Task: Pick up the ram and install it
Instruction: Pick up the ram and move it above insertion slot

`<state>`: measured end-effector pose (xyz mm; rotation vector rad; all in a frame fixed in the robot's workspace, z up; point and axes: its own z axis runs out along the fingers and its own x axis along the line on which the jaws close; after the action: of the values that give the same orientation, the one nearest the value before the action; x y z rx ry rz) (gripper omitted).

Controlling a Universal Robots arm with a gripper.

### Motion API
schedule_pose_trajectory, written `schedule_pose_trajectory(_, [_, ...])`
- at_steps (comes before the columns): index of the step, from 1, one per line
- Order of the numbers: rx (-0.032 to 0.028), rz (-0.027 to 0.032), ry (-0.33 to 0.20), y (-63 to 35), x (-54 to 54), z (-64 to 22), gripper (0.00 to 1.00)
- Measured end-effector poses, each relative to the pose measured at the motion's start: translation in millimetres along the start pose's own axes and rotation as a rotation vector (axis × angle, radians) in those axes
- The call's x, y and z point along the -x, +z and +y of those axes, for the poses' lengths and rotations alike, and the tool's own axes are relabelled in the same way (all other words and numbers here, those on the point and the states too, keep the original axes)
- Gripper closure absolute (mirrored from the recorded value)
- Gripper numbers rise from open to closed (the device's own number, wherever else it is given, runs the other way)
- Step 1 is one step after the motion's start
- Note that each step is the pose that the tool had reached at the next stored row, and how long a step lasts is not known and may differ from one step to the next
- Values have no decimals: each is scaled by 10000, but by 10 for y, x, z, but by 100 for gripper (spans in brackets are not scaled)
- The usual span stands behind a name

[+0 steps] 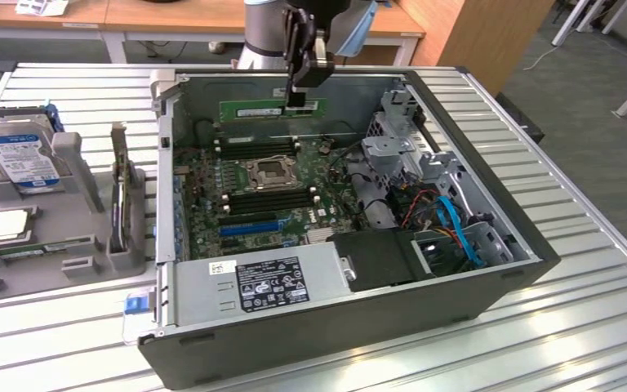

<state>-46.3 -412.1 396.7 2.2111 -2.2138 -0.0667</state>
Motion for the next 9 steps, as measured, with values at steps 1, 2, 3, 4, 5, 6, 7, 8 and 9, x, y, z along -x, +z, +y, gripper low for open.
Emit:
schedule_pose_trajectory(1, [-1,0,0,0,0,-8,89])
schedule_pose_trajectory(2, [0,0,0,0,0,-10,89])
schedule_pose_trajectory(3, [-1,0,1,0,0,-10,89])
schedule_pose_trajectory(4, [-1,0,1,0,0,-10,89])
schedule_pose_trajectory(5, [0,0,1,0,0,-11,89])
schedule_pose_trajectory(6, [0,0,1,0,0,-11,89])
schedule_pose_trajectory(7, [0,0,0,0,0,-11,89])
schedule_pose_trajectory(8, [0,0,0,0,0,-11,89])
schedule_pose_trajectory(9, [-1,-1,1,0,0,-11,89])
